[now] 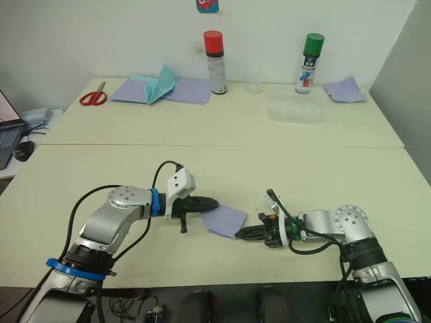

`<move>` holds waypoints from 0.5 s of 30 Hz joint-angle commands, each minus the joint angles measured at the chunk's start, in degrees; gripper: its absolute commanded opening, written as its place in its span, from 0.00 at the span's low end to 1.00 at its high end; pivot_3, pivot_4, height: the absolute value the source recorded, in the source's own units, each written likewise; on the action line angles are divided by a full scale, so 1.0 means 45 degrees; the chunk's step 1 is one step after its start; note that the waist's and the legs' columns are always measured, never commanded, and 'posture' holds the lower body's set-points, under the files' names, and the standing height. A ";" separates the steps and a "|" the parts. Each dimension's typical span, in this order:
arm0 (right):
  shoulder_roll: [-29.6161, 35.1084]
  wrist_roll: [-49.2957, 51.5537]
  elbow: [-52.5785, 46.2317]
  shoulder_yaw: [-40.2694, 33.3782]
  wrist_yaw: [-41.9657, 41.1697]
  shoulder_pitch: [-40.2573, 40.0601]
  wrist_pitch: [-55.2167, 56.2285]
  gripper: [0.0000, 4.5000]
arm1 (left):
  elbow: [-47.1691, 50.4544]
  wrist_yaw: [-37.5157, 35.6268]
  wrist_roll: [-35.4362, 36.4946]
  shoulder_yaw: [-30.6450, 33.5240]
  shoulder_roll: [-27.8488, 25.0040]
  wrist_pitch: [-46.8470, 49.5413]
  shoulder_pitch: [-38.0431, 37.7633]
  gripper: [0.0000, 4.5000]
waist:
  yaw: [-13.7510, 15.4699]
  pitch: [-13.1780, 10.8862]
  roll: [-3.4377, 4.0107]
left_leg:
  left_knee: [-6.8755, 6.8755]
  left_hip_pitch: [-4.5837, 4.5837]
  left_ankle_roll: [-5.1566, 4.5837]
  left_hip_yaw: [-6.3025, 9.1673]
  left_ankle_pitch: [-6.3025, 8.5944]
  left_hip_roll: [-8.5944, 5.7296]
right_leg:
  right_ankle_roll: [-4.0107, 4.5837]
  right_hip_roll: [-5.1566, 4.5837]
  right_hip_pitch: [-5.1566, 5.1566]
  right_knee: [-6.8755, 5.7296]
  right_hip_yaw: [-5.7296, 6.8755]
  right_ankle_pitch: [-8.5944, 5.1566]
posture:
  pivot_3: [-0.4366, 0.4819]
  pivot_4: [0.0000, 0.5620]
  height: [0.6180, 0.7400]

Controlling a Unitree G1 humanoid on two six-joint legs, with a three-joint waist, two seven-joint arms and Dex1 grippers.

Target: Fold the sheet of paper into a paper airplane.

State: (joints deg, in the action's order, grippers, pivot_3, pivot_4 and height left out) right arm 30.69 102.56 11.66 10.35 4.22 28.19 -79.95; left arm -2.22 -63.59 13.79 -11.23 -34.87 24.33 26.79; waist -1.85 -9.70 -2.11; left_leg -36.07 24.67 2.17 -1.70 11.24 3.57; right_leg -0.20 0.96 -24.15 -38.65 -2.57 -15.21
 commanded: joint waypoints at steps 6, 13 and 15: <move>0.0383 -0.1968 0.0092 -0.0663 -0.1735 0.0650 -0.0781 0.01 | -0.0769 -0.0073 -0.0540 -0.0300 0.0330 -0.1155 0.0305 0.00 | 0.0008 0.0000 0.0000 | -0.0001 0.0005 0.0000 -0.0001 0.0000 -0.0001 | -0.0004 -0.0005 0.0000 0.0005 0.0005 0.0003 | 0.48 0.27 1.00; -0.0035 -0.3193 0.0301 -0.1267 -0.2460 0.1001 -0.1027 0.01 | -0.0528 -0.0410 -0.0554 -0.0620 0.0441 -0.1195 0.0112 0.00 | 0.0005 0.0000 0.0000 | -0.0001 0.0005 0.0000 -0.0002 0.0000 -0.0002 | -0.0004 0.0001 -0.0004 -0.0001 0.0004 0.0003 | 0.48 0.27 1.00; -0.0126 -0.3563 0.0355 -0.1452 -0.2661 0.1081 -0.1149 0.01 | -0.0513 -0.0452 -0.0562 -0.0656 0.0430 -0.1182 0.0082 0.00 | 0.0005 0.0000 0.0000 | -0.0001 0.0004 0.0000 -0.0002 0.0000 -0.0004 | -0.0004 0.0002 -0.0004 -0.0002 0.0004 0.0003 | 0.48 0.27 1.00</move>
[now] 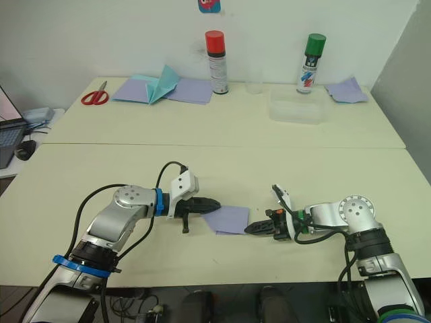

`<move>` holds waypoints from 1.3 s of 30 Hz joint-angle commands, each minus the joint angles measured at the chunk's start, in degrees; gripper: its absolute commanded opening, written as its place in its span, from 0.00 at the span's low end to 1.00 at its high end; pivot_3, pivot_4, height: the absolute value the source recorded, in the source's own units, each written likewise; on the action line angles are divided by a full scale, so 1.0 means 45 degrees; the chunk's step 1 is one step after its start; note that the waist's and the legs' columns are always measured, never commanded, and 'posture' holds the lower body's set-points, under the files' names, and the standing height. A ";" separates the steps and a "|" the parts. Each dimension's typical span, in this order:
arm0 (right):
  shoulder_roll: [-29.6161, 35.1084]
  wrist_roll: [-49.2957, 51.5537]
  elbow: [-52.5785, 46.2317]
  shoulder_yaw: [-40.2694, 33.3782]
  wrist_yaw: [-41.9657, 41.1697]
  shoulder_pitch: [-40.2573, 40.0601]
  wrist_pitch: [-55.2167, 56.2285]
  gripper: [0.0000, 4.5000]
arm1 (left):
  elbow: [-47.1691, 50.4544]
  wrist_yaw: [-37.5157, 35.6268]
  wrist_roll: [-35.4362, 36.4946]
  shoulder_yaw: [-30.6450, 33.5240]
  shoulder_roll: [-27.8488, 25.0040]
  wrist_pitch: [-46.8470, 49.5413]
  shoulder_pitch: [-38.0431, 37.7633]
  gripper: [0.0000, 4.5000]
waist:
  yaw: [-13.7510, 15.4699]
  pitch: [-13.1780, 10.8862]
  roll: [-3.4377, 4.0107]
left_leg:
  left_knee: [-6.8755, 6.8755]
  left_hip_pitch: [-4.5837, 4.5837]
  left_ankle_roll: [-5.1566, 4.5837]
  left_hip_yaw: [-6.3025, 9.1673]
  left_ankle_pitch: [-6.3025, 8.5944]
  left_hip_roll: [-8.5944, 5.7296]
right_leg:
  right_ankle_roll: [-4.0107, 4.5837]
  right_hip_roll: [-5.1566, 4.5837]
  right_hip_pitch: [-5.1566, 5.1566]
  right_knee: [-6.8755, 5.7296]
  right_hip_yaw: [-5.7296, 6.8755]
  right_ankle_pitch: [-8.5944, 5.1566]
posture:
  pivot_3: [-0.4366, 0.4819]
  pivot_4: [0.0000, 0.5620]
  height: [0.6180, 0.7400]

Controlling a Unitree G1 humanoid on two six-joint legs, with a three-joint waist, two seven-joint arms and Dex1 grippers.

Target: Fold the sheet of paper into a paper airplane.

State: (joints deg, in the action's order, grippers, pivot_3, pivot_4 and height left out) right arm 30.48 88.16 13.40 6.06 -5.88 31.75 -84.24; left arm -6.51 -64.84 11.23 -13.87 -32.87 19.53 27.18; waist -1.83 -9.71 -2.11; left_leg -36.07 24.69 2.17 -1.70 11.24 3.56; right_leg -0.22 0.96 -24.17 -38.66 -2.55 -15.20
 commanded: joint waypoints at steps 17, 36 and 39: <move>-0.1205 -0.1833 -0.0654 -0.1839 -0.0753 -0.0124 -0.1441 0.01 | -0.0447 -0.0076 -0.1264 -0.0860 0.0017 -0.1407 -0.0169 0.00 | 0.0001 0.0001 0.0001 | -0.0001 -0.0001 0.0000 0.0001 0.0000 -0.0002 | 0.0001 0.0002 0.0000 -0.0011 0.0002 0.0000 | 0.48 0.27 1.00; 0.3078 -1.1356 -0.7645 0.2057 -0.8689 -0.3202 0.9577 0.28 | -0.2125 -0.0130 -0.2238 -0.1168 -0.0118 -0.3704 -0.0230 0.00 | 0.0018 0.0024 0.0024 | -0.0015 -0.0084 -0.0010 -0.0009 -0.0007 -0.0017 | -0.0017 0.0017 0.0045 -0.0027 0.0001 0.0007 | 0.48 0.27 1.00; 0.2960 -1.3261 -0.7325 0.2581 -0.9296 -0.3659 1.2027 0.34 | -0.2283 -0.0223 -0.2232 -0.1162 -0.0140 -0.3802 -0.0169 0.00 | 0.0018 0.0023 0.0024 | -0.0016 -0.0100 -0.0009 -0.0016 -0.0008 -0.0018 | -0.0016 0.0020 0.0047 -0.0038 -0.0001 0.0007 | 0.48 0.27 1.00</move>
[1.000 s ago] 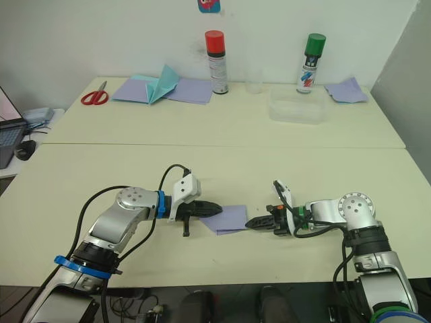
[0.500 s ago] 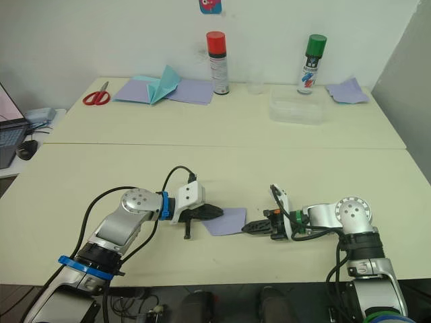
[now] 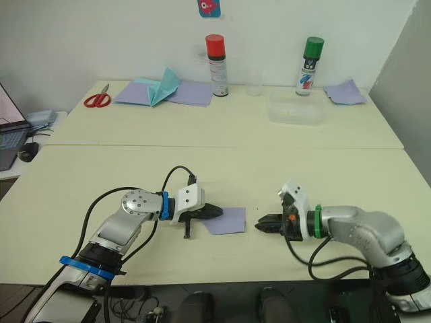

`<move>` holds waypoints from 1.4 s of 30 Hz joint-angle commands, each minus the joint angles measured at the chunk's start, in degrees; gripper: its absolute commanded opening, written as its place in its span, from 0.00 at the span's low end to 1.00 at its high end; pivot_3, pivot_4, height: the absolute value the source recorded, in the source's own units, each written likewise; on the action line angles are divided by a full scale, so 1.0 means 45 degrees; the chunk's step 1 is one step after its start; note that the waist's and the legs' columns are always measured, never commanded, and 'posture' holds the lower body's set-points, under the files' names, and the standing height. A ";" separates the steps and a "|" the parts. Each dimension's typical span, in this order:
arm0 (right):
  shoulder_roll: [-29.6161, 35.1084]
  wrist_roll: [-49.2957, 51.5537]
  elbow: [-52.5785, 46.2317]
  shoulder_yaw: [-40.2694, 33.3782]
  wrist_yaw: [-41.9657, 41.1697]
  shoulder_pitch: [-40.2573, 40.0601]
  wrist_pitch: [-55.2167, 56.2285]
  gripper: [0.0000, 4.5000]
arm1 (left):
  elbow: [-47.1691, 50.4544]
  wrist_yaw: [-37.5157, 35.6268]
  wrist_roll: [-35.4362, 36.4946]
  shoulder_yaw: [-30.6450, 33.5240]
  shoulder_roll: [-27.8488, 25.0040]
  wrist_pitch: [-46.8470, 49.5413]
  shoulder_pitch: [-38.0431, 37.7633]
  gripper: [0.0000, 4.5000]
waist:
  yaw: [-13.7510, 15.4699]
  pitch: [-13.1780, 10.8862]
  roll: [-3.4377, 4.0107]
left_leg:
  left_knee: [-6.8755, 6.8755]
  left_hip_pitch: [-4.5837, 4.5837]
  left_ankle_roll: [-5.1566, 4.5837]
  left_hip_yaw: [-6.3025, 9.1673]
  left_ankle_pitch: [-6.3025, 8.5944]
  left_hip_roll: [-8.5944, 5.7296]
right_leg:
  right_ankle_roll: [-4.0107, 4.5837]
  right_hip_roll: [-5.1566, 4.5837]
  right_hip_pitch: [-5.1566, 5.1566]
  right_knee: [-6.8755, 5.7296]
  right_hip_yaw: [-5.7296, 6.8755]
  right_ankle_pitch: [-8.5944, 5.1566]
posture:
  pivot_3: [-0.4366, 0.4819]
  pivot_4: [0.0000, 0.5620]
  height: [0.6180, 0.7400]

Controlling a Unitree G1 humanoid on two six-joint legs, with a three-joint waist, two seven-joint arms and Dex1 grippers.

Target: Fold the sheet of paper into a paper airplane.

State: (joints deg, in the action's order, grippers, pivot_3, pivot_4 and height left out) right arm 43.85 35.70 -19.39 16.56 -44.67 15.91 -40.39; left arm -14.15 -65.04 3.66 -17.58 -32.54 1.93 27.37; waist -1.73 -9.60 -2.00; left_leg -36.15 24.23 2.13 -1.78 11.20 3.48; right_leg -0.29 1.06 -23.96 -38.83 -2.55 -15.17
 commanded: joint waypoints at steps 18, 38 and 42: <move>-0.1410 -0.5143 0.1838 0.1008 -0.2463 -0.1104 0.6426 0.01 | -0.0601 -0.0262 -0.0463 -0.0333 -0.0035 0.0056 -0.0110 0.00 | 0.0009 -0.0001 -0.0002 | 0.0004 -0.0107 0.0003 -0.0012 0.0000 0.0002 | 0.0027 -0.0002 0.0099 -0.0009 -0.0005 -0.0016 | 0.48 0.27 1.00; -0.1774 -0.5688 0.2363 0.0588 -0.3135 -0.0868 0.7958 0.37 | -0.0416 -0.0157 -0.0492 -0.0224 -0.0166 0.0087 -0.0220 0.00 | 0.0011 -0.0001 -0.0002 | 0.0006 -0.0107 0.0003 -0.0015 0.0001 -0.0003 | 0.0033 -0.0005 0.0099 -0.0009 -0.0005 -0.0019 | 0.48 0.27 1.00; -0.1901 -0.6224 0.2824 0.0518 -0.2995 -0.0625 0.9020 0.44 | -0.0489 -0.0151 -0.0496 -0.0222 -0.0154 0.0065 -0.0195 0.00 | 0.0010 -0.0001 -0.0002 | 0.0006 -0.0110 0.0003 -0.0010 0.0001 0.0000 | 0.0033 -0.0001 0.0100 -0.0011 0.0001 -0.0019 | 0.48 0.27 1.00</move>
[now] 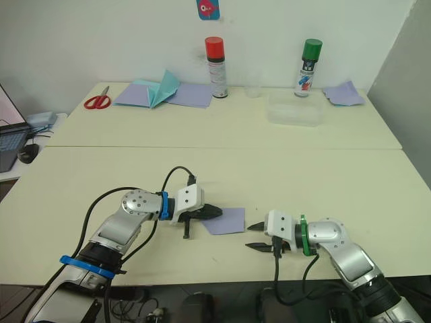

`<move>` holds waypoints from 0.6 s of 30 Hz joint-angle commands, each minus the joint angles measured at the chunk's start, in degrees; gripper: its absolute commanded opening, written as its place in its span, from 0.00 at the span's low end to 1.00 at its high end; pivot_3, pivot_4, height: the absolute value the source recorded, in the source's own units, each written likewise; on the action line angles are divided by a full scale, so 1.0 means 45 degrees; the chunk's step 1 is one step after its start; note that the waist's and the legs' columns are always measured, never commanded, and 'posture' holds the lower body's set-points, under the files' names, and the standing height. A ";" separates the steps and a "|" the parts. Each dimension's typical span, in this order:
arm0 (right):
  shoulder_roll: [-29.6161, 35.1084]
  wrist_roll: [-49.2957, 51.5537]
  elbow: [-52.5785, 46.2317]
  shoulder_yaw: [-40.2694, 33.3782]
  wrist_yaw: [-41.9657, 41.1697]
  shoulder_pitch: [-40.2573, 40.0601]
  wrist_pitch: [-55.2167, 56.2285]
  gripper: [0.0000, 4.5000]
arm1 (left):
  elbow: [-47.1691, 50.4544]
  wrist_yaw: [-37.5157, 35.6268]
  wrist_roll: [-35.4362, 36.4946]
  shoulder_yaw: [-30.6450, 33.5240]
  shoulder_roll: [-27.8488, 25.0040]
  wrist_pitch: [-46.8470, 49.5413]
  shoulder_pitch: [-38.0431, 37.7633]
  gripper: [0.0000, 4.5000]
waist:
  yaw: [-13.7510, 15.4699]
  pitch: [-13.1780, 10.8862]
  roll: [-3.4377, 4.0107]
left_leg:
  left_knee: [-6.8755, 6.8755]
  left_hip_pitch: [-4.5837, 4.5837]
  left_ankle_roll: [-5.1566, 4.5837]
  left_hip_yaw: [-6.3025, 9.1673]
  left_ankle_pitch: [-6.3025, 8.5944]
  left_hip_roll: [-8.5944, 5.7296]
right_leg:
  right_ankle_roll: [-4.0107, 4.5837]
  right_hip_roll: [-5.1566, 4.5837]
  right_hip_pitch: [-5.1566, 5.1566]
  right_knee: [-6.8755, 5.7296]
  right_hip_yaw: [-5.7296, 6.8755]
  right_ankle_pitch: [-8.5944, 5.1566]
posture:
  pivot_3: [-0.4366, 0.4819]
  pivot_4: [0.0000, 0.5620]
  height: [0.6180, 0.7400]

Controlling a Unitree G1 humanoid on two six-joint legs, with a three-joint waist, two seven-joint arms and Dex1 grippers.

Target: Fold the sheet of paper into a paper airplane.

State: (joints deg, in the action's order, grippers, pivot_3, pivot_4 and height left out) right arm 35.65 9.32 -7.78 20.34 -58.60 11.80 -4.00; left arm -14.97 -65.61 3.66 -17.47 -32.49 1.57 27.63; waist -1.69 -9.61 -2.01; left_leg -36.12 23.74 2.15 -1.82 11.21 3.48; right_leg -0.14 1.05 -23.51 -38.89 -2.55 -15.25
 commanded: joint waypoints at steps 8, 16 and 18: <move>-0.0949 -0.2524 0.3081 -0.0247 0.1606 0.1380 0.5144 0.44 | -0.0433 -0.0018 -0.0531 -0.0281 -0.0103 0.0107 -0.0140 0.00 | -0.0003 0.0000 0.0000 | -0.0001 -0.0004 0.0000 -0.0004 0.0000 -0.0004 | -0.0001 0.0000 0.0003 0.0000 -0.0003 0.0001 | 0.48 0.27 1.00; -0.1270 -0.2908 0.4080 -0.0097 0.1726 0.1843 0.6520 0.44 | -0.0532 -0.0030 -0.0536 -0.0259 -0.0160 0.0076 -0.0082 0.00 | -0.0003 0.0000 0.0001 | 0.0000 -0.0005 0.0000 -0.0006 -0.0001 -0.0005 | 0.0001 0.0000 0.0009 -0.0004 -0.0010 0.0001 | 0.48 0.27 1.00; -0.1295 -0.2898 0.4131 -0.0122 0.1714 0.1848 0.6634 0.44 | -0.0546 -0.0020 -0.0539 -0.0254 -0.0158 0.0079 -0.0076 0.00 | -0.0002 0.0000 0.0001 | -0.0001 -0.0007 0.0000 -0.0006 -0.0001 -0.0004 | 0.0001 0.0000 0.0009 -0.0008 -0.0010 0.0001 | 0.48 0.27 1.00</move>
State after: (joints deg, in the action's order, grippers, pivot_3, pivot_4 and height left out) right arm 30.04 -4.12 11.59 20.41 -50.95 19.21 24.42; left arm -15.59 -65.69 3.65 -17.59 -32.46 0.96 27.99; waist -1.70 -9.61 -2.01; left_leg -36.12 23.70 2.14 -1.85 11.20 3.46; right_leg -0.14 1.05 -23.47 -38.93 -2.60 -15.25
